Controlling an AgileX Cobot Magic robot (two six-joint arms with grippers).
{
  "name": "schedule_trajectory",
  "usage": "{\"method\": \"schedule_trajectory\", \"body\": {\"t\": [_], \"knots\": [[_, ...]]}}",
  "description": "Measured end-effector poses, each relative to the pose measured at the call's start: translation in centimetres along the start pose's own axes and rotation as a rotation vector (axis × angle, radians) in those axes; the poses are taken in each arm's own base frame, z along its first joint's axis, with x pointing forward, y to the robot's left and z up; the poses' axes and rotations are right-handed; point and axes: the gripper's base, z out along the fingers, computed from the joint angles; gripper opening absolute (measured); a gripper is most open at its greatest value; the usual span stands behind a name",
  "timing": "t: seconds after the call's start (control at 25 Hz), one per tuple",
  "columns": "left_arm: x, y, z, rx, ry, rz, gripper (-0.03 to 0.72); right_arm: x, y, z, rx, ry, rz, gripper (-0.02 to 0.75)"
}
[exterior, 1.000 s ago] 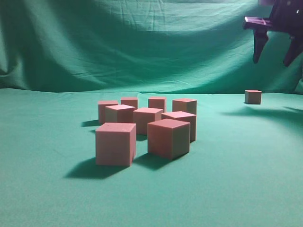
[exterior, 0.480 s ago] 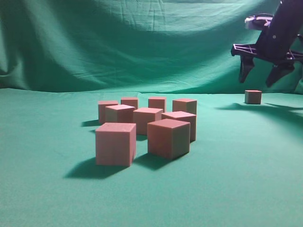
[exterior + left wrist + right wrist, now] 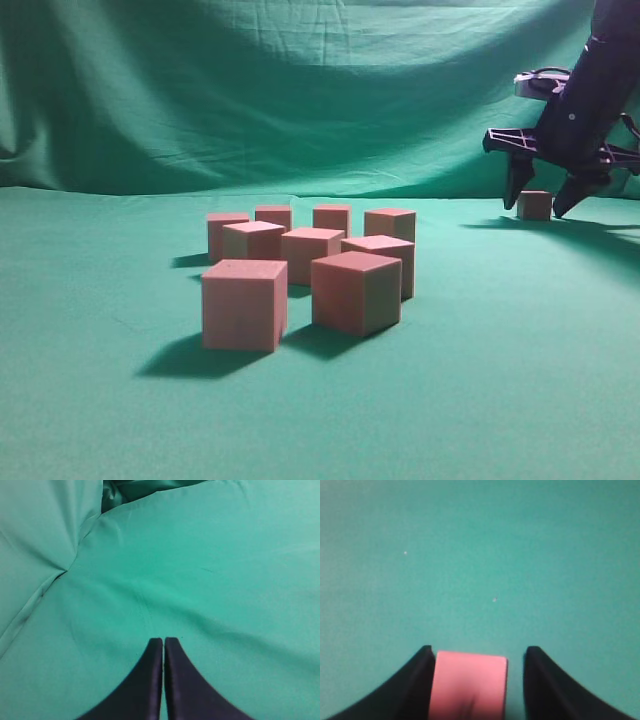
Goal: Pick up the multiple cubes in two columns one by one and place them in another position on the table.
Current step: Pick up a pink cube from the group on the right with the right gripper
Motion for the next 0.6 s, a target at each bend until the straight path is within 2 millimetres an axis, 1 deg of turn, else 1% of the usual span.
{"method": "schedule_trajectory", "body": {"t": [0.12, 0.28, 0.32, 0.44, 0.48, 0.52, 0.6], "knots": [[0.0, 0.0, 0.0, 0.000, 0.000, 0.000, 0.000, 0.0, 0.0, 0.1, 0.000, -0.001, 0.000, 0.270], [0.0, 0.0, 0.0, 0.000, 0.000, 0.000, 0.000, -0.5, 0.2, -0.4, -0.009, 0.020, -0.004, 0.268], [0.0, 0.0, 0.0, 0.000, 0.000, 0.000, 0.000, -0.9, 0.4, -0.8, -0.015, 0.026, -0.007, 0.268], [0.0, 0.0, 0.0, 0.000, 0.000, 0.000, 0.000, -2.8, 1.2, -3.7, -0.039, 0.024, -0.020, 0.268], [0.0, 0.0, 0.0, 0.000, 0.000, 0.000, 0.000, -3.7, 1.6, -5.4, -0.050, 0.019, -0.027, 0.268], [0.0, 0.0, 0.0, 0.000, 0.000, 0.000, 0.000, -4.3, 1.9, -6.9, -0.061, 0.014, -0.031, 0.268], [0.0, 0.0, 0.0, 0.000, 0.000, 0.000, 0.000, -5.3, 2.8, -10.6, -0.088, 0.010, -0.036, 0.268]]}}
